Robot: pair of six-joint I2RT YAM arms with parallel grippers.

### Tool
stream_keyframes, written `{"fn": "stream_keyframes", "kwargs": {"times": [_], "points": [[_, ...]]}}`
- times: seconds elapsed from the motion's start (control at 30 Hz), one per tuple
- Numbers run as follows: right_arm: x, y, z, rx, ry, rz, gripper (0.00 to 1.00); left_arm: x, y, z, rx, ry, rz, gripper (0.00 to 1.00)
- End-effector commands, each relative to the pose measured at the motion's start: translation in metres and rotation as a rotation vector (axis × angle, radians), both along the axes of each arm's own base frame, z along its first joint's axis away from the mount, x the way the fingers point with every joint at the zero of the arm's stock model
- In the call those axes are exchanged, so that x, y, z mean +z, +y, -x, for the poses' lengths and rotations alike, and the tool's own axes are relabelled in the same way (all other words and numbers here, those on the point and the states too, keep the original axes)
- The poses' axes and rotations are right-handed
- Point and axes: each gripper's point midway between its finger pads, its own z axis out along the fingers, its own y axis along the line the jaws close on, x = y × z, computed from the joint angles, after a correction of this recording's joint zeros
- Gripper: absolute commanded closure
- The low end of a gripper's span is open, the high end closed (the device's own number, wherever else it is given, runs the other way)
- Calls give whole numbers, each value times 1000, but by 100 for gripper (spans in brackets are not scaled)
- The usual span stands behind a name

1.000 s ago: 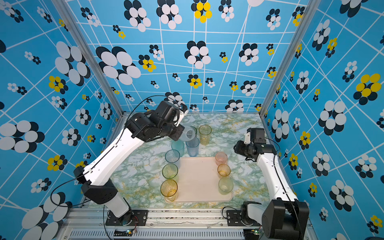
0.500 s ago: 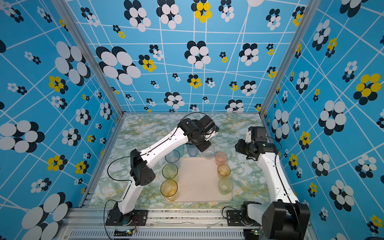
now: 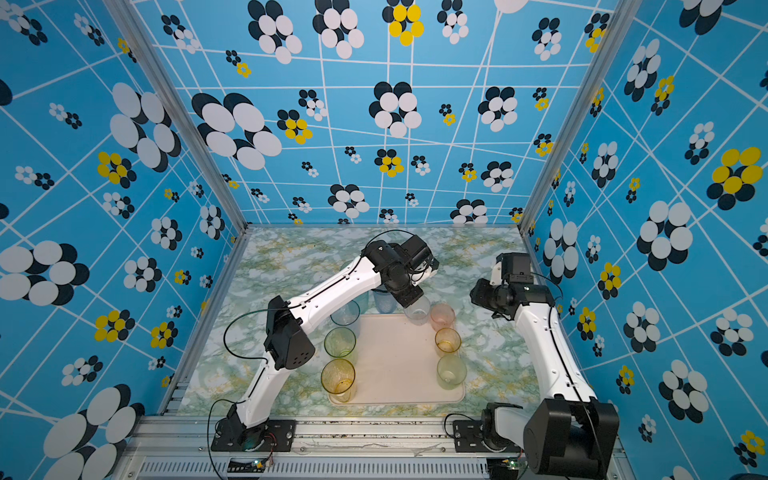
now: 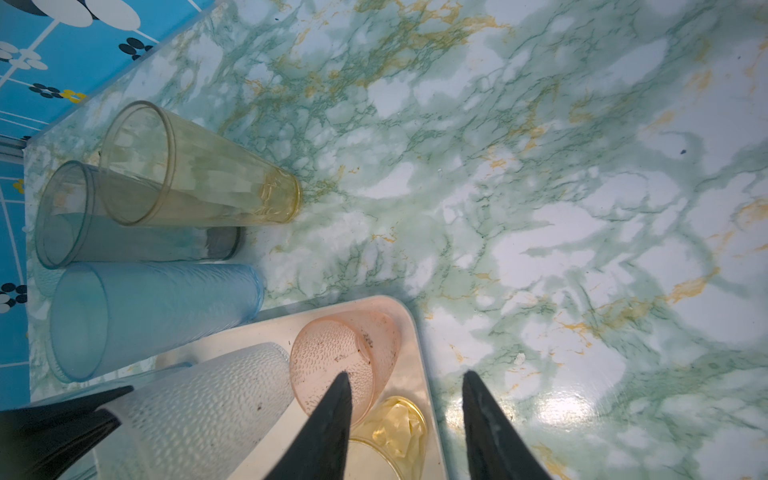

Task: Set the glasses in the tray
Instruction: 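Lower the frosted white cup onto the tray beside the pink cup, then open the left gripper to release the frosted white cup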

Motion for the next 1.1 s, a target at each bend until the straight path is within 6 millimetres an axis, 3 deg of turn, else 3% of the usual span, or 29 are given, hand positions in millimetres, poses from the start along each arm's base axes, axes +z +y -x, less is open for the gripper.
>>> {"fn": "stream_keyframes", "kwargs": {"times": [0.0, 0.37, 1.07], "points": [[6, 0, -2, -1, 1, 6, 54, -19, -2, 1, -25, 17, -30, 97], [5, 2, -3, 3, 6, 11, 54, -42, -7, -1, -42, 45, -41, 97], [2, 3, -3, 5, 18, 14, 54, -57, -4, -4, -50, 46, -92, 96]]}}
